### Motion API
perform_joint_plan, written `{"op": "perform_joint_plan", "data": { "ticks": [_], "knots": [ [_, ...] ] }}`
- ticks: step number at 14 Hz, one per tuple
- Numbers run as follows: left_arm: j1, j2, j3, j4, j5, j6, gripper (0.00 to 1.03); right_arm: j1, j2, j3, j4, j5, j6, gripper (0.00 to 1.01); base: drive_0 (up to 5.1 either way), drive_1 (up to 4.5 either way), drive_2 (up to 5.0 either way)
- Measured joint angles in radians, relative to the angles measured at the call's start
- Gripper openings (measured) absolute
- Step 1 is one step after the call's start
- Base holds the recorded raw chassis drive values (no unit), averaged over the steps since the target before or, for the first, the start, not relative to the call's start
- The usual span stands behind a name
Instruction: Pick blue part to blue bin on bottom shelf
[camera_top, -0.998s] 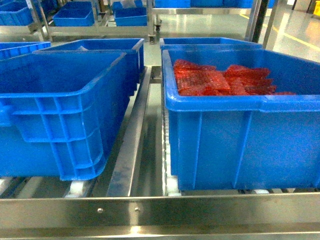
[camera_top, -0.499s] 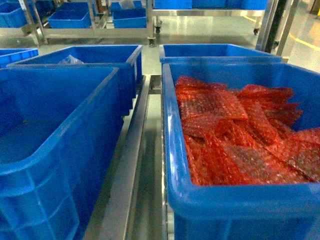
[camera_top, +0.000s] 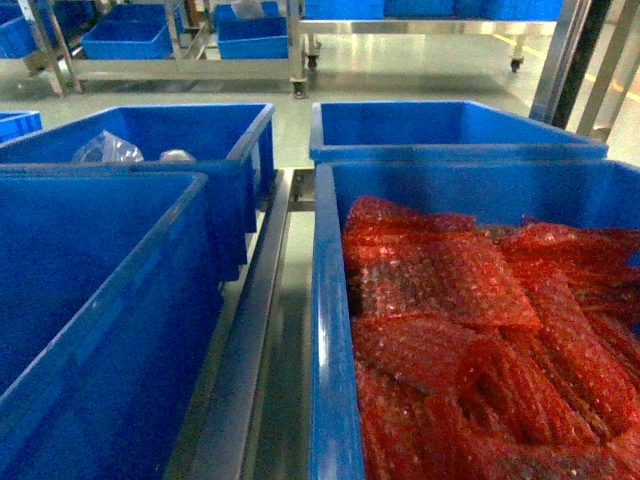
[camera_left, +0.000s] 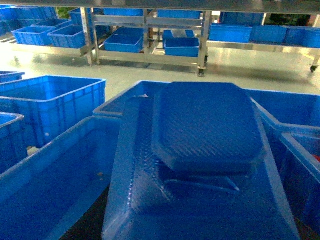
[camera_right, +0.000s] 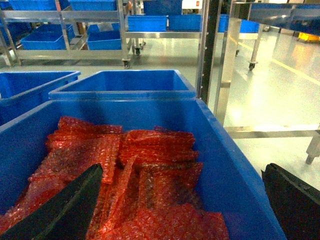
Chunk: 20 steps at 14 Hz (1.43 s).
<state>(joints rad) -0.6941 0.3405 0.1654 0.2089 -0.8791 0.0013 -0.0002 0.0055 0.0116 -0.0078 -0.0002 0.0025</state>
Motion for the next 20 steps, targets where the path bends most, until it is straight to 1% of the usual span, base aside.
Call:
{"op": "perform_joint_plan", "data": {
  "ticks": [14,20],
  "knots": [
    [0.000,-0.005,-0.001,0.002,0.000,0.000,0.43,0.000,0.000,0.000,0.003,0.000,0.000,0.98,0.0,4.27,-4.2],
    [0.000,-0.005,-0.001,0.002,0.000,0.000,0.43,0.000,0.000,0.000,0.003,0.000,0.000,0.98,0.0,0.00,0.0]
  ]
}}
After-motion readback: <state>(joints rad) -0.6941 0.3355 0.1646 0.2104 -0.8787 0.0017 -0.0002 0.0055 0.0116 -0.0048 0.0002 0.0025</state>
